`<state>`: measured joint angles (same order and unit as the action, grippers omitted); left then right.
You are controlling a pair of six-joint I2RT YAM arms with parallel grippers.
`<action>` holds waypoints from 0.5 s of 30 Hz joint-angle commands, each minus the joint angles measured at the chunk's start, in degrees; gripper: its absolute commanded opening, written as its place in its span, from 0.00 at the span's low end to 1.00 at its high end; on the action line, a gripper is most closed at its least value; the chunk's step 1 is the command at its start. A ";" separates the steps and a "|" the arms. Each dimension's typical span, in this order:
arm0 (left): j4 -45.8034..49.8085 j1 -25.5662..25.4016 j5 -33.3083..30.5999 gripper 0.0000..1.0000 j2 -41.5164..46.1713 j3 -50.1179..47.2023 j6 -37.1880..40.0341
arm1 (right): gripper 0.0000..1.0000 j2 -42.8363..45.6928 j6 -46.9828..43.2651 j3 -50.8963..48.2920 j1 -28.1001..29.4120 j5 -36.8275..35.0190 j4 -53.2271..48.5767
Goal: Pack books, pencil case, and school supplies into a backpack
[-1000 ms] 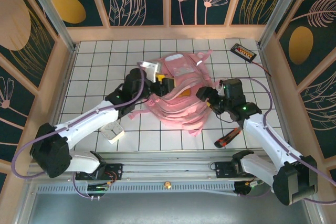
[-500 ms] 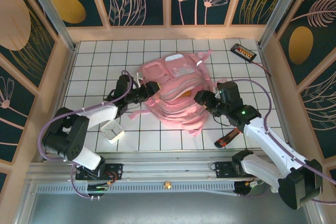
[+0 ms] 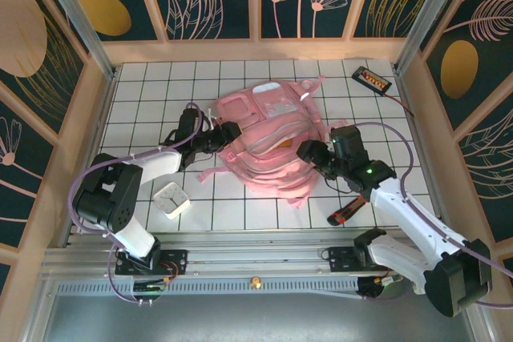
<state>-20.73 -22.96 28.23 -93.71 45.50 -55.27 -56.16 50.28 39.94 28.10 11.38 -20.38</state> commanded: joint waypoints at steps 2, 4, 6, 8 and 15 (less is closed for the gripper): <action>0.08 0.30 1.45 0.52 -2.09 2.78 0.14 | 0.67 -0.62 0.63 -0.82 0.89 -1.53 0.82; -1.32 0.28 2.07 0.52 -3.24 3.61 -0.52 | 0.67 -0.46 0.80 -1.55 0.91 -1.70 1.03; -1.61 0.28 2.33 0.52 -4.04 4.62 -0.67 | 0.67 -0.25 0.91 -2.50 0.93 -1.88 1.43; -2.66 0.28 3.14 0.50 -4.90 5.37 -1.58 | 0.67 -0.22 0.66 -3.45 0.95 -2.29 1.99; -3.64 0.13 4.63 0.44 -8.34 6.03 -2.51 | 0.65 -1.31 -1.55 -5.91 -0.27 -3.60 5.11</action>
<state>-21.65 -22.85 31.05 -100.57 50.50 -56.49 -56.99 49.84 35.29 28.40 9.85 -18.59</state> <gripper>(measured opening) 0.446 0.661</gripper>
